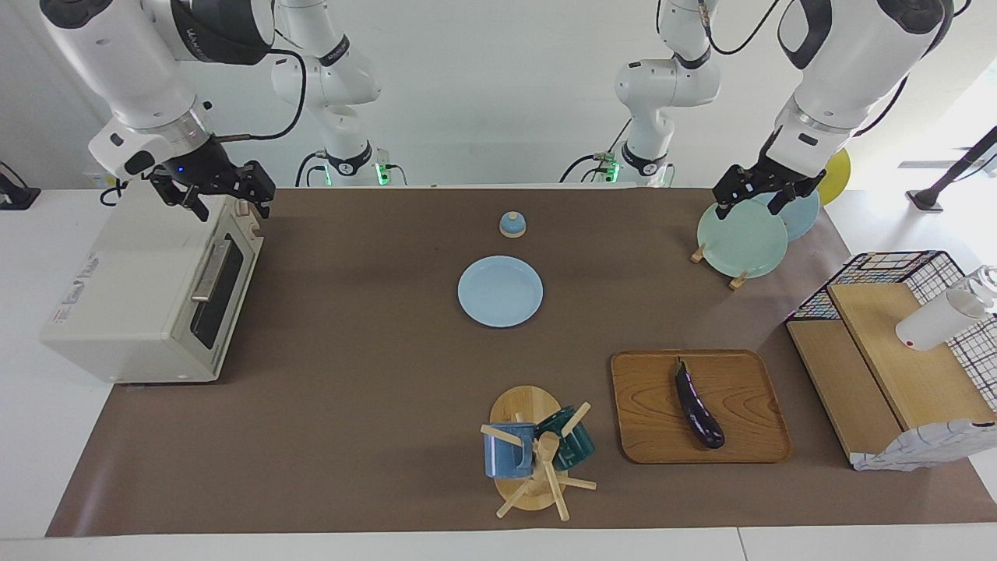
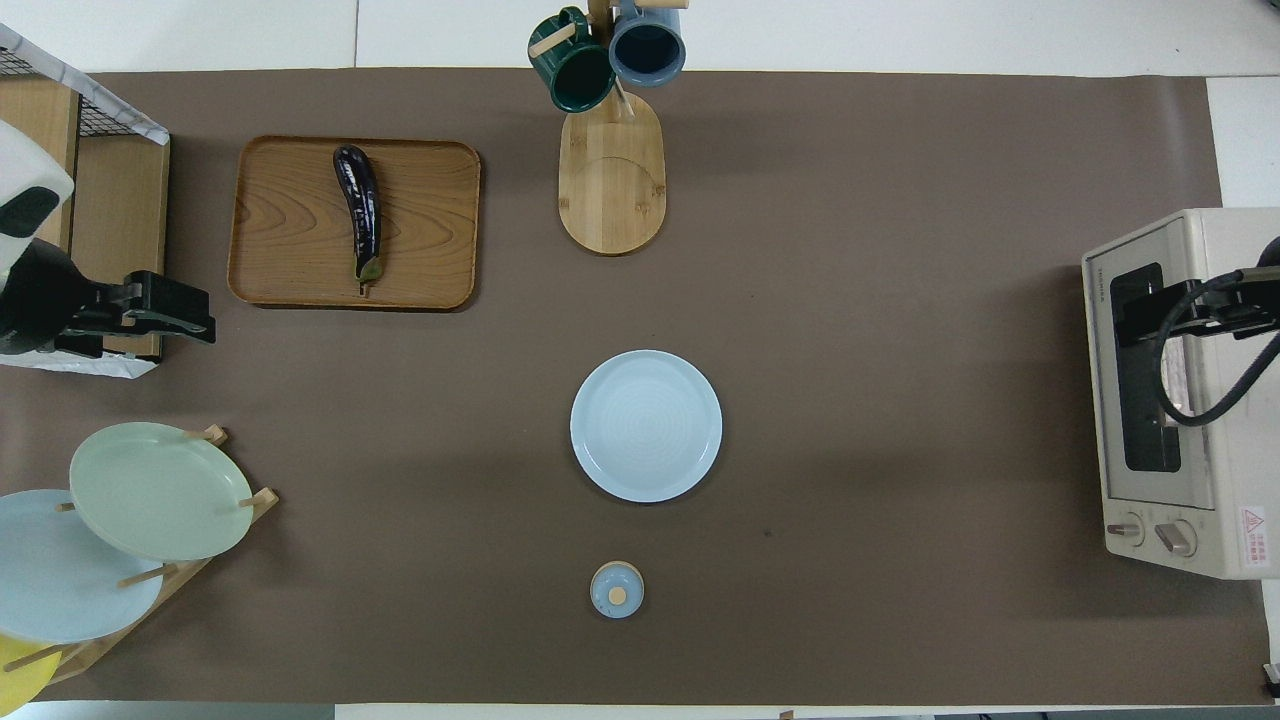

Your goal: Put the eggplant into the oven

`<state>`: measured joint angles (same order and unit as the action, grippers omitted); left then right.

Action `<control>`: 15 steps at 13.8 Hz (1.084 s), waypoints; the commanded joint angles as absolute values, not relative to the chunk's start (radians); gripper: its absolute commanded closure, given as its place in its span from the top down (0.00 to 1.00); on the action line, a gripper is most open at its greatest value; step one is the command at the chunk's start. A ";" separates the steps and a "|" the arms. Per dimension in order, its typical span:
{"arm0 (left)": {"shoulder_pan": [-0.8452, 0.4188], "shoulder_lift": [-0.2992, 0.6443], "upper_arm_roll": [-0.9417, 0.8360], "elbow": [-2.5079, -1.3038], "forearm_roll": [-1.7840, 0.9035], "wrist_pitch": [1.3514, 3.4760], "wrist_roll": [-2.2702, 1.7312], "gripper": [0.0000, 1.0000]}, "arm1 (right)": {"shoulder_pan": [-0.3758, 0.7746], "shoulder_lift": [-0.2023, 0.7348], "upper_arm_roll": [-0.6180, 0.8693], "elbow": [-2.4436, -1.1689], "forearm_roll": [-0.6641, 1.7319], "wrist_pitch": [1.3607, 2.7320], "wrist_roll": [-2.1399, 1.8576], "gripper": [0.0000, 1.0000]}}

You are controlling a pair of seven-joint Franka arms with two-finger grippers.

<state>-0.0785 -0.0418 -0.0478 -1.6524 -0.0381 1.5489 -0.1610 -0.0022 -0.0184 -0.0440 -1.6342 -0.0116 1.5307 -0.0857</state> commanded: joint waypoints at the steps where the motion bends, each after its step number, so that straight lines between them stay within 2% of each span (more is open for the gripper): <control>1: -0.083 -0.037 -0.041 -1.635 -0.052 1.528 -0.167 1.00 | -0.012 -0.031 -0.040 -1.644 0.012 1.529 -0.083 1.00; 9: -0.092 -0.044 -0.041 -1.653 -0.052 1.539 -0.179 1.00 | -0.014 -0.043 -0.040 -1.649 0.015 1.520 -0.074 1.00; 11: -0.092 -0.048 -0.040 -1.681 -0.052 1.627 -0.190 1.00 | -0.014 -0.043 -0.040 -1.649 0.015 1.528 -0.095 1.00; 12: -0.092 -0.045 -0.041 -1.695 -0.052 1.690 -0.190 1.00 | -0.011 -0.044 -0.040 -1.657 0.015 1.532 -0.107 0.53; 13: -0.092 -0.028 -0.041 -1.687 -0.052 1.706 -0.189 1.00 | -0.008 -0.051 -0.040 -1.673 0.014 1.548 -0.107 0.16; 14: -0.094 0.015 -0.043 -1.675 -0.052 1.721 -0.187 1.00 | -0.009 -0.064 -0.040 -1.705 0.014 1.574 -0.110 0.00; 15: -0.094 0.058 -0.043 -1.642 -0.052 1.726 -0.187 1.00 | -0.017 -0.078 -0.041 -1.744 0.014 1.613 -0.112 0.00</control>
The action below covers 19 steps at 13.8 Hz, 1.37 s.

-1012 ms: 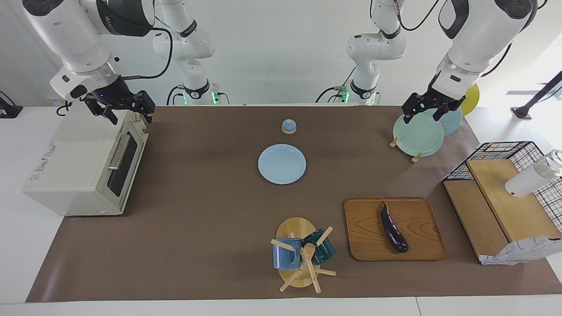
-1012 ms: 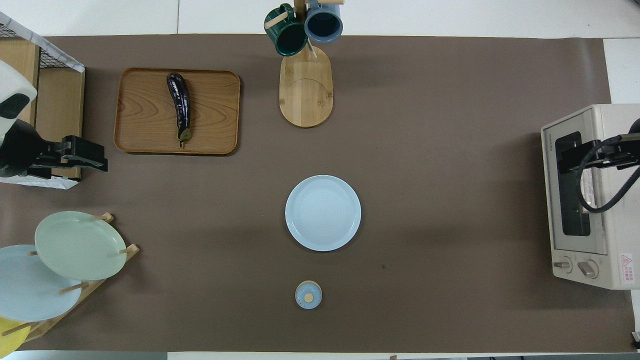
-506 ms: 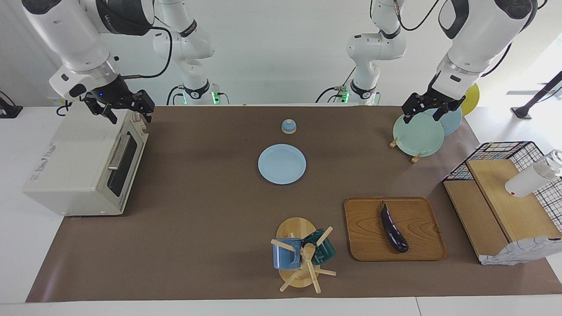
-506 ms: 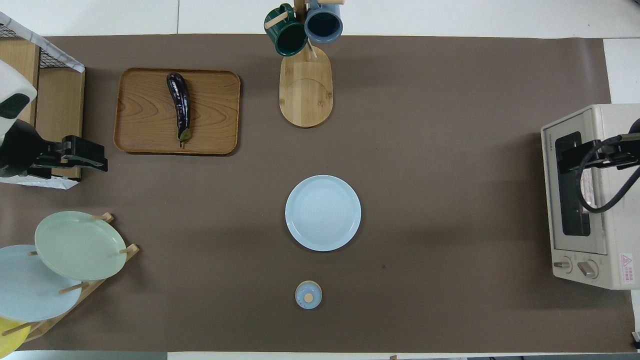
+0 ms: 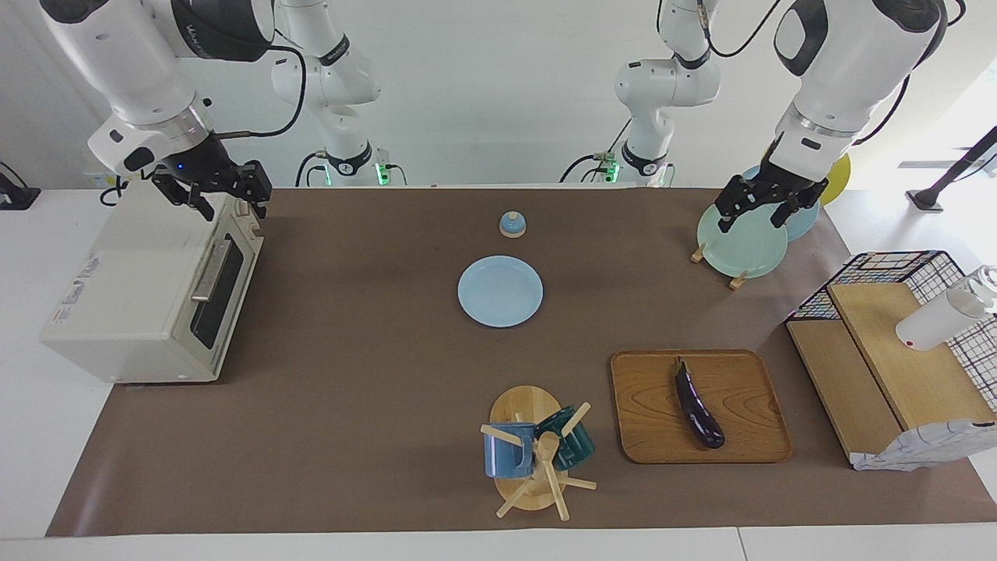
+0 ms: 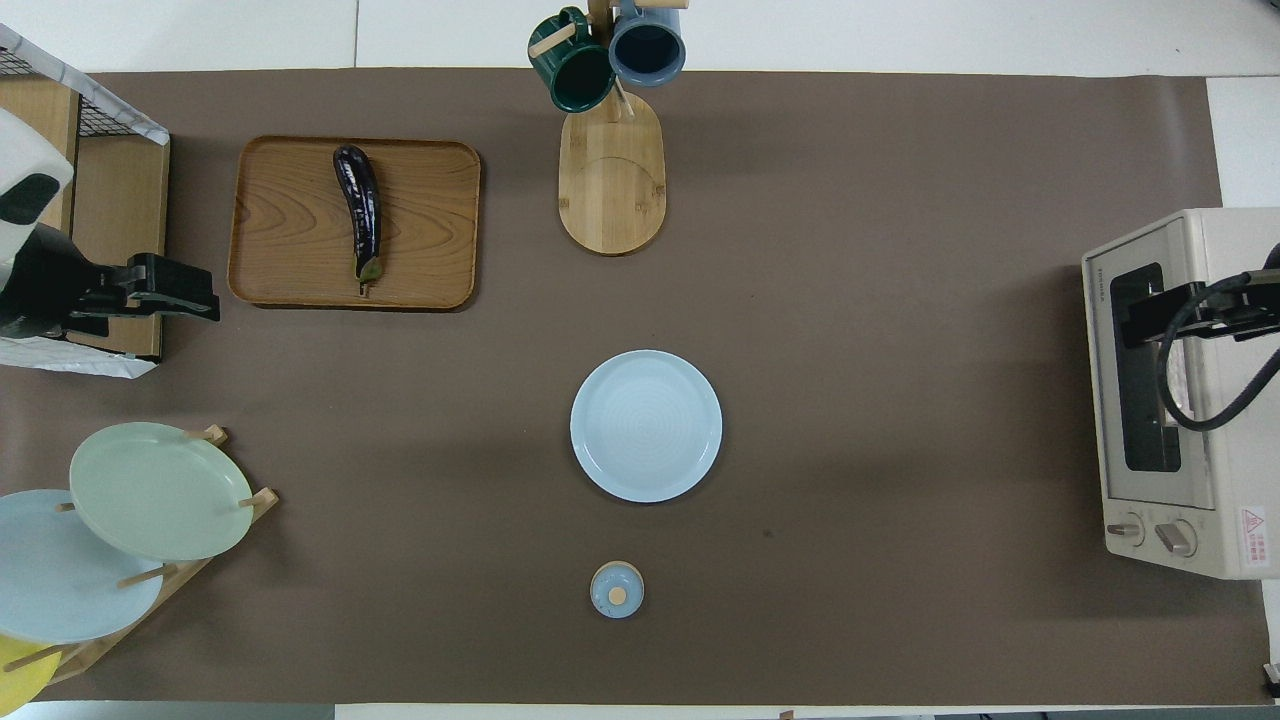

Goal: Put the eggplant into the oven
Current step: 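Reach the left gripper down to the eggplant and grasp it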

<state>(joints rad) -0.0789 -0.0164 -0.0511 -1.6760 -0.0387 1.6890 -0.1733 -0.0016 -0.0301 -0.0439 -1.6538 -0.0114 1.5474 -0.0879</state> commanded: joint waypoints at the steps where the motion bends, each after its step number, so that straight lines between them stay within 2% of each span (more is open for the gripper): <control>1: -0.094 0.116 -0.043 -1.600 -0.052 1.726 -0.187 1.00 | -0.018 -0.089 -0.041 -1.784 0.000 1.664 -0.112 0.00; 4: -0.095 0.334 -0.046 -1.427 -0.066 1.746 -0.187 1.00 | -0.052 -0.083 -0.046 -1.870 -0.041 1.784 -0.104 0.00; 8: -0.133 0.524 -0.044 -1.372 -0.055 1.929 -0.184 1.00 | -0.095 -0.063 -0.046 -1.927 -0.127 1.853 -0.107 0.00; 10: -0.146 0.659 -0.041 -1.258 -0.052 1.959 -0.183 1.00 | -0.120 -0.060 -0.046 -1.960 -0.127 1.877 -0.110 0.00; 13: -0.135 0.701 -0.041 -1.249 -0.045 2.023 -0.153 1.00 | -0.144 -0.055 -0.046 -1.988 -0.127 1.913 -0.140 0.00; 16: -0.135 0.704 -0.041 -1.311 -0.026 2.129 -0.153 1.00 | -0.144 -0.054 -0.046 -2.005 -0.127 1.943 -0.146 0.00; 19: -0.141 0.733 -0.040 -1.321 -0.003 2.167 -0.152 1.00 | -0.156 -0.054 -0.046 -2.042 -0.127 1.983 -0.218 0.00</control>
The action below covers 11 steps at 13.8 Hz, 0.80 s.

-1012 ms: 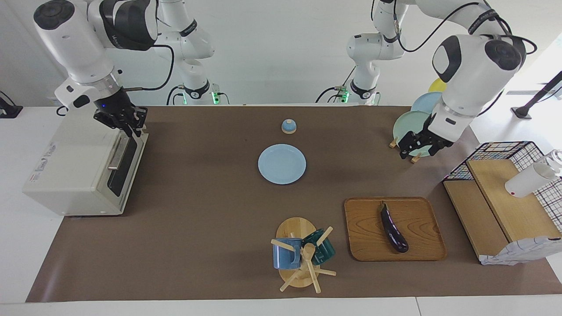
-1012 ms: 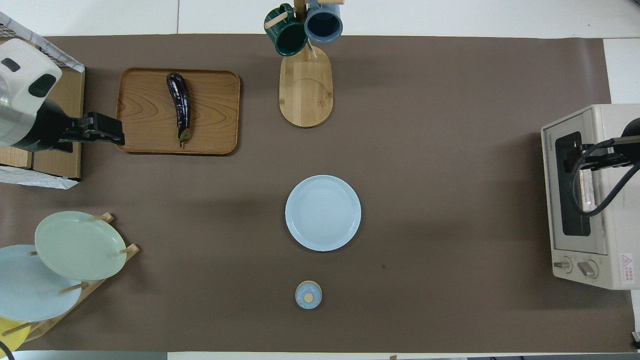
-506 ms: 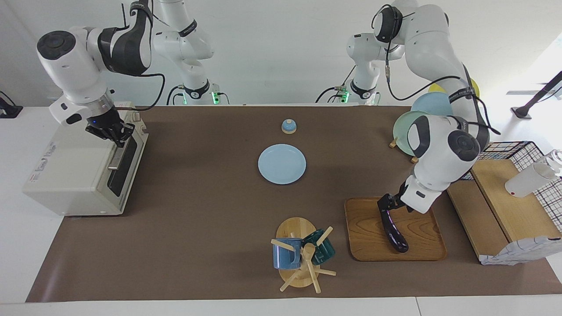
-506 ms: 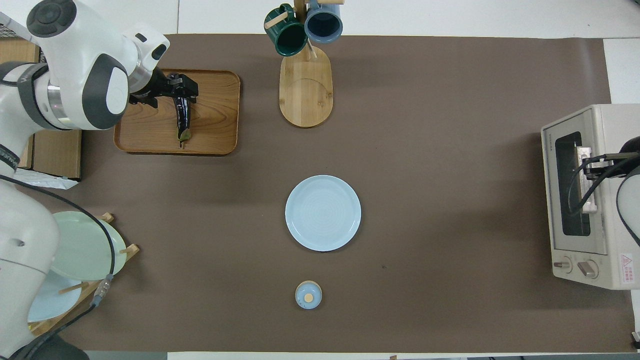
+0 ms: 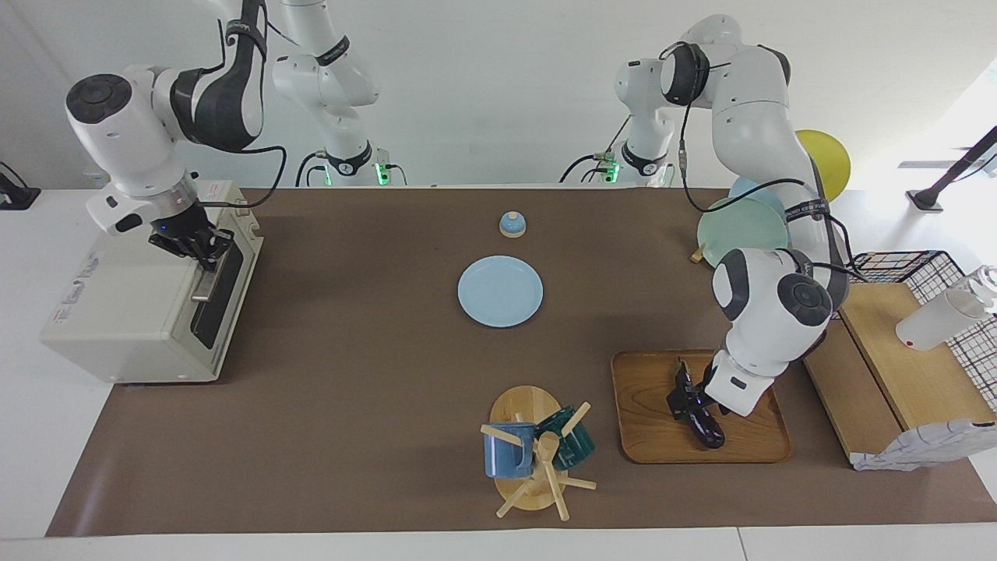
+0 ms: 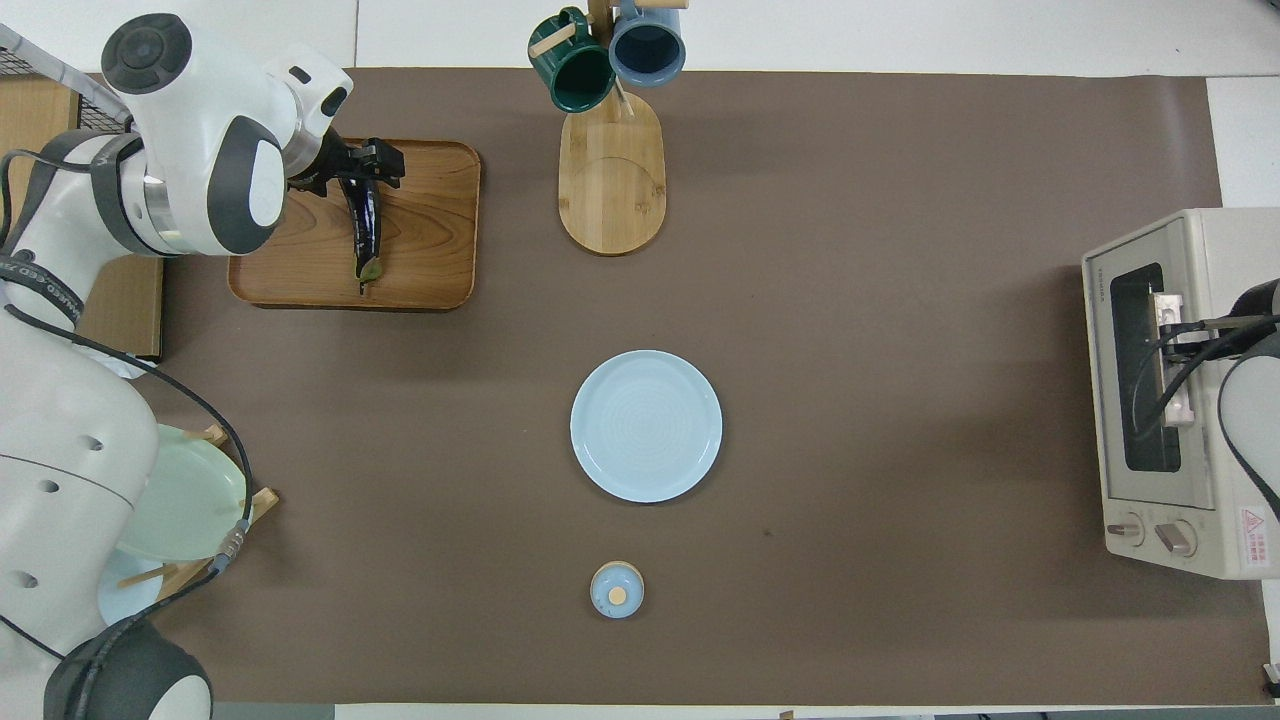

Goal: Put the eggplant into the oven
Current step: 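Reach the left gripper down to the eggplant and grasp it, then lift the eggplant with the left gripper while the right gripper reaches the oven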

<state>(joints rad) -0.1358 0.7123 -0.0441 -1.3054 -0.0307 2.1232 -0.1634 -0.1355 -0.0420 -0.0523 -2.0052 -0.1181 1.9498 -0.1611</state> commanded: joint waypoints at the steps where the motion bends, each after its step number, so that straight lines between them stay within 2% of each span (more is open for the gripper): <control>1: -0.135 0.735 -0.040 -1.319 -0.002 2.155 -0.141 1.00 | -0.153 -0.054 -0.046 -2.052 -0.127 1.986 -0.215 0.00; 5: -0.133 0.733 -0.041 -1.319 -0.001 2.152 -0.103 0.99 | -0.117 -0.031 -0.043 -2.077 -0.114 2.032 -0.193 0.00; 7: -0.137 0.733 -0.043 -1.324 -0.008 2.152 -0.104 0.91 | -0.109 -0.018 -0.043 -2.077 -0.098 2.037 -0.190 0.00; 9: -0.138 0.730 -0.043 -1.341 -0.008 2.157 -0.104 0.76 | -0.094 0.001 -0.043 -2.092 -0.087 2.086 -0.190 0.00; 11: -0.137 0.729 -0.043 -1.348 -0.008 2.160 -0.103 0.48 | -0.087 0.034 -0.041 -2.115 -0.084 2.161 -0.190 0.00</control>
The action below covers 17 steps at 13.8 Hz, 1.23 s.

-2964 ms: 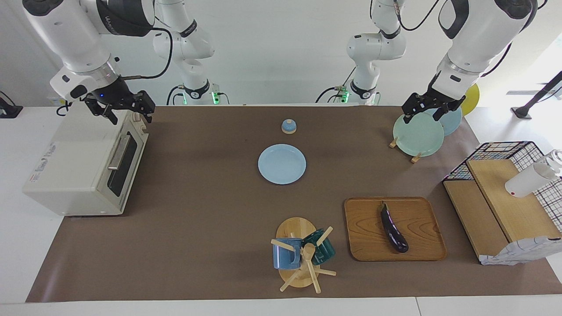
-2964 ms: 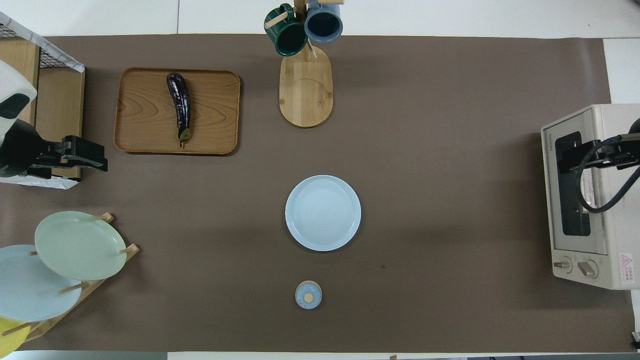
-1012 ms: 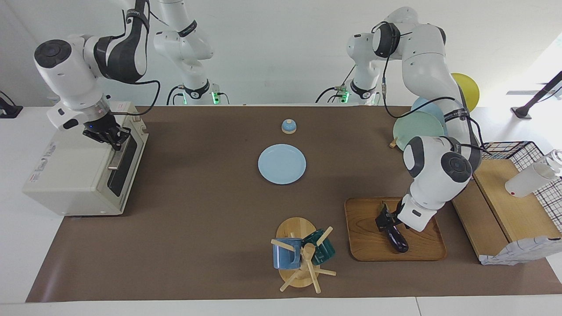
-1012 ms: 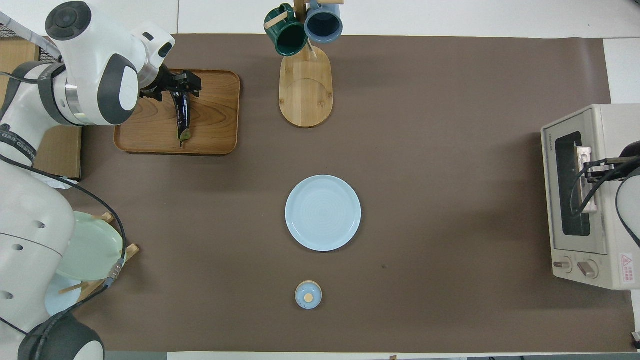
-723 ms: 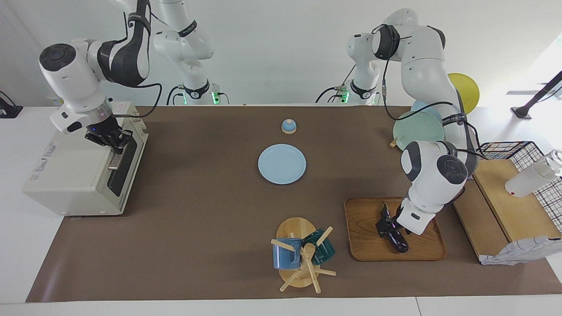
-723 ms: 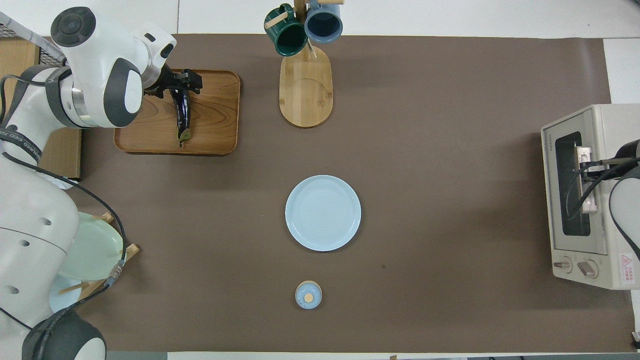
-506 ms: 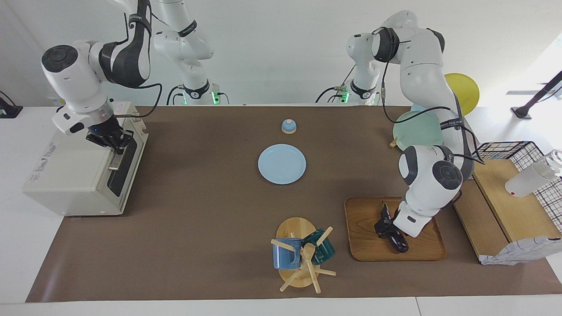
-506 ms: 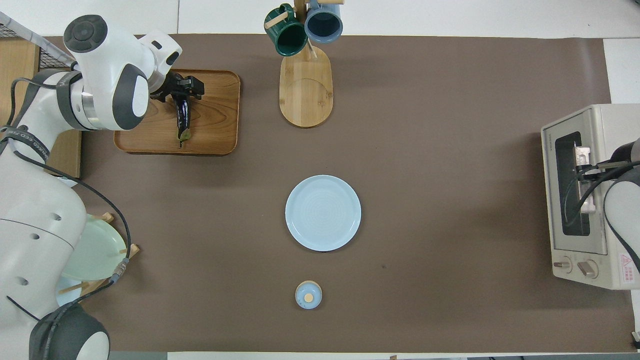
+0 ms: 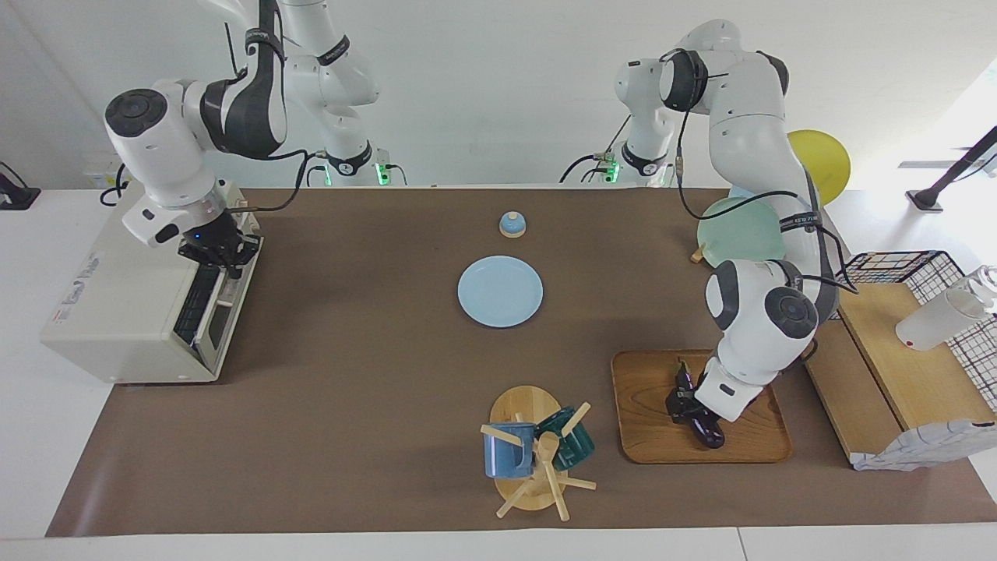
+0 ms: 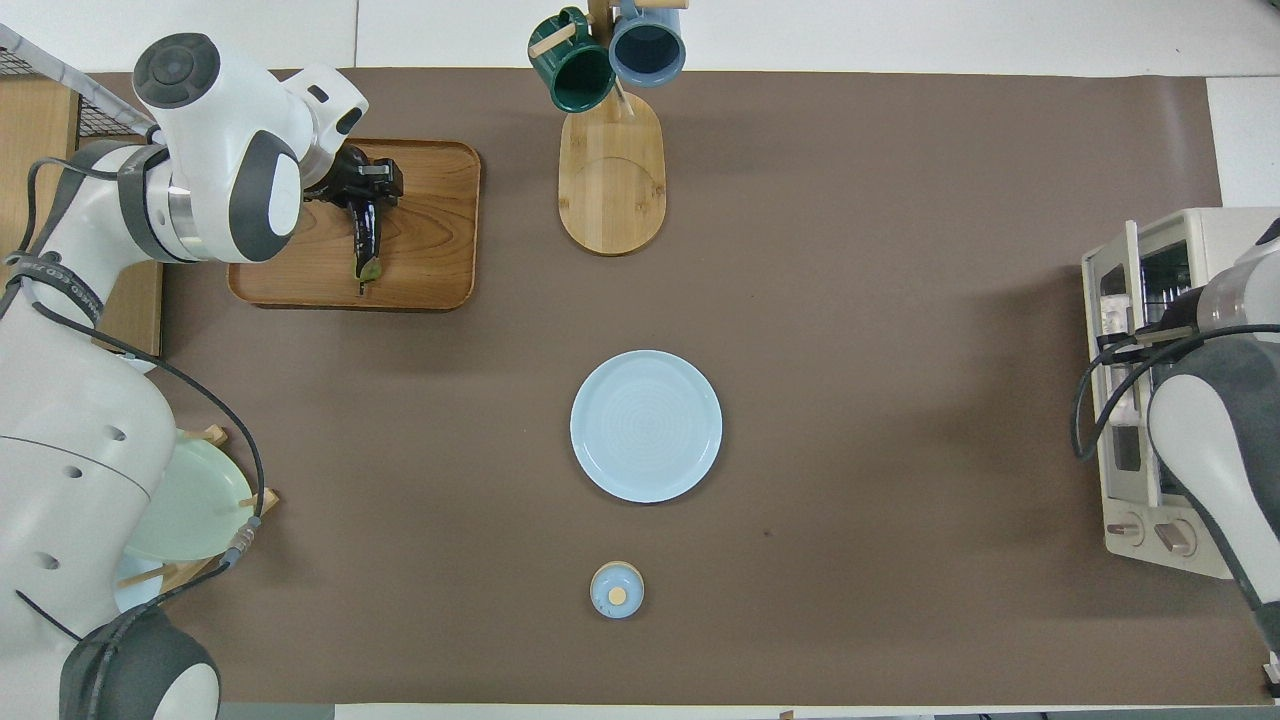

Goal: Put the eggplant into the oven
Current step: 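Lift the eggplant with the left gripper while the right gripper reaches the oven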

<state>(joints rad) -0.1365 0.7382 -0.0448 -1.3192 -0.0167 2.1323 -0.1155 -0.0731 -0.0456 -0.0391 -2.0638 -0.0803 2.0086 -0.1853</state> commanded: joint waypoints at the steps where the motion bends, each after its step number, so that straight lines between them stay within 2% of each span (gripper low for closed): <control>1: -0.137 0.727 -0.043 -1.347 -0.008 2.152 -0.103 0.29 | -0.080 0.050 -0.040 -2.123 -0.084 2.193 -0.189 0.00; 2: -0.135 0.727 -0.043 -1.341 -0.008 2.146 -0.103 0.04 | -0.055 0.060 -0.041 -2.137 -0.081 2.225 -0.184 0.00; 3: -0.133 0.718 -0.043 -1.339 -0.009 2.138 -0.103 0.00 | -0.045 0.061 -0.041 -2.154 -0.081 2.253 -0.166 0.00; 5: -0.124 0.678 -0.043 -1.338 -0.047 2.085 -0.107 0.00 | -0.026 0.077 -0.040 -2.177 -0.081 2.302 -0.135 0.00; 8: -0.135 0.570 -0.040 -1.367 -0.089 2.021 -0.216 0.00 | -0.009 0.112 -0.040 -2.178 -0.080 2.339 -0.123 0.00; 13: -0.239 0.257 -0.046 -1.659 -0.110 1.983 -0.473 0.00 | 0.015 0.167 -0.037 -2.178 -0.078 2.359 -0.066 0.00; 15: -0.323 0.219 -0.046 -1.698 -0.120 1.983 -0.555 0.00 | 0.035 0.172 -0.038 -2.184 -0.064 2.362 -0.043 0.00; 17: -0.405 0.190 -0.046 -1.756 -0.146 1.997 -0.568 0.00 | 0.106 0.176 -0.038 -2.181 -0.063 2.370 0.056 0.00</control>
<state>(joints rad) -0.3372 0.2430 -0.0640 -1.6542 -0.1136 1.9656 -0.5462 0.0579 0.1710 -0.0198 -2.1921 -0.0465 2.3523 -0.0235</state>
